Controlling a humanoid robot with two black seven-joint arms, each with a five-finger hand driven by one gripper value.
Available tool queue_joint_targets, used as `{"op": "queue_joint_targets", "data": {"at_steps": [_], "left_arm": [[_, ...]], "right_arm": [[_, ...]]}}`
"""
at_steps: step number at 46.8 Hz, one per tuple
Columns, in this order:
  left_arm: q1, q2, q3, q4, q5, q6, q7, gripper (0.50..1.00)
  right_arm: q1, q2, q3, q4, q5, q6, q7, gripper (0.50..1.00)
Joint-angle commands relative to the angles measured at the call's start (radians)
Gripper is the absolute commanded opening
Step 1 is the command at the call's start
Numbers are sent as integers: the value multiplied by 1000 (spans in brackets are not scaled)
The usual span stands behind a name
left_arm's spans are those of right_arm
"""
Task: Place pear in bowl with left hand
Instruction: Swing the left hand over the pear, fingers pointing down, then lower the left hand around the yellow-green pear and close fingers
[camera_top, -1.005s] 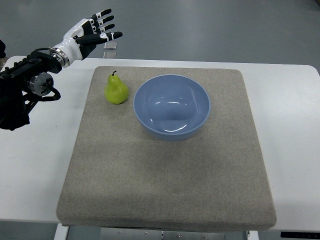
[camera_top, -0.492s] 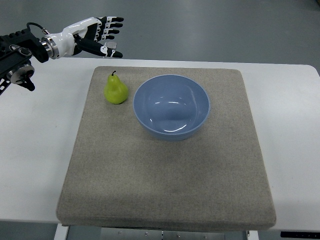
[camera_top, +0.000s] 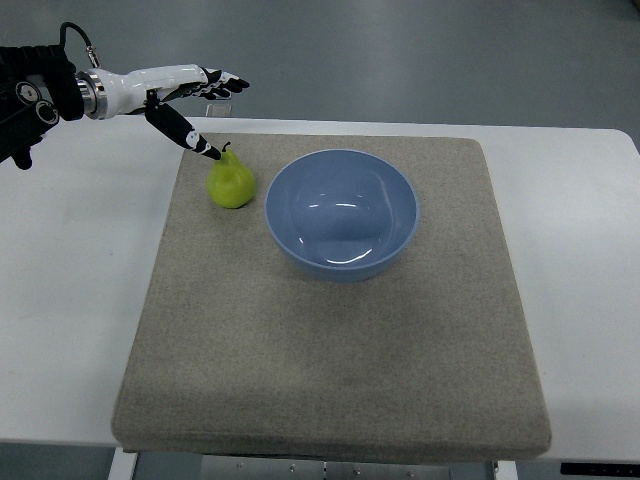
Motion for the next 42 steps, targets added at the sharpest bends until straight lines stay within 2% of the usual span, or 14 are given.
{"op": "queue_joint_targets", "data": {"at_steps": [1,11,20,42], "left_arm": [[-2,0,0,-1,62,4,0,984],[-1,-10,0,-16,246,21,-6,975],[10,-22,0,-61,346,89,-1,975],[41,-68,20,-42,350,109,0,990]], "right_arm": [[0,0,0,-1,0,0,0,926],[0,0,0,0,0,0,0,926],[0,0,0,0,0,0,0,926],[0,0,0,0,0,0,0,926]]}}
